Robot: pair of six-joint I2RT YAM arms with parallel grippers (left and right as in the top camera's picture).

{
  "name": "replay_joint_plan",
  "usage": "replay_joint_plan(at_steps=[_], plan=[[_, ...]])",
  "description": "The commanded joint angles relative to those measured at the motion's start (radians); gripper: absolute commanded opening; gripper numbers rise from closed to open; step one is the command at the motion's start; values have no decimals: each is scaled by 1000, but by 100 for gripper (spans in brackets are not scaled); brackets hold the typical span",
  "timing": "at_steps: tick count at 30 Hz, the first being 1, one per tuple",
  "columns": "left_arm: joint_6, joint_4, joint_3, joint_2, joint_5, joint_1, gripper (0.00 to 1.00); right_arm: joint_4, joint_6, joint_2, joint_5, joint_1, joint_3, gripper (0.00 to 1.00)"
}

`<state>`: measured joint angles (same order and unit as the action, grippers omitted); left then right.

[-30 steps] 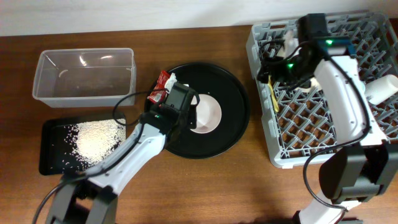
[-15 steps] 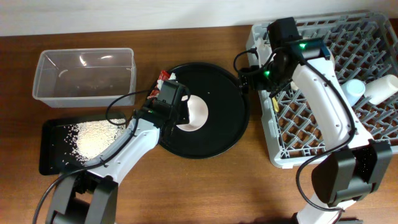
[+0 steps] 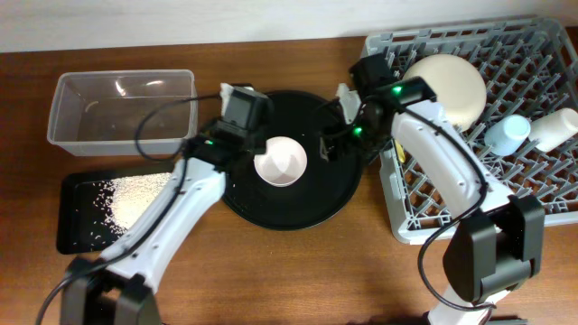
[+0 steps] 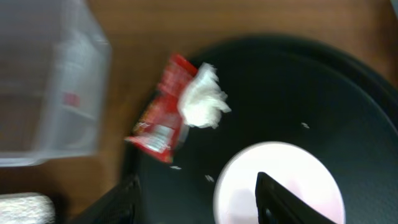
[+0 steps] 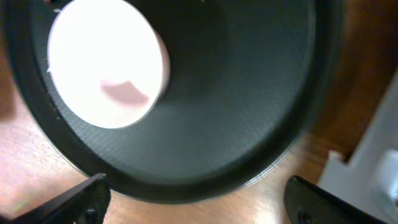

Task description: Sort waste into correct bins and load items into the dishwasher rack

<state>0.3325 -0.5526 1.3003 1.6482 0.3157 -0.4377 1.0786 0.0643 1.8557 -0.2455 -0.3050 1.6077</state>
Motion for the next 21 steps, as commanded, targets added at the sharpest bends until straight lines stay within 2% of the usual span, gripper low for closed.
replay_joint_plan(at_steps=[1,2,5,11,17,21], plan=[[-21,-68,33,-73,82,105,71,-46,-7,-13,-9,-70,-7,89],[-8,-89,33,-83,82,146,78,-69,-6,-13,-9,-91,-13,88],[24,-133,33,-109,79,270,78,-131,-4,0,-4,-143,-41,84],[37,-167,33,-156,32,570,98,-198,107,66,148,-179,-64,80],[36,-172,33,-156,32,716,99,-221,217,125,147,-182,-65,75],[36,-187,33,-156,32,771,99,-224,267,163,138,-187,-65,66]])
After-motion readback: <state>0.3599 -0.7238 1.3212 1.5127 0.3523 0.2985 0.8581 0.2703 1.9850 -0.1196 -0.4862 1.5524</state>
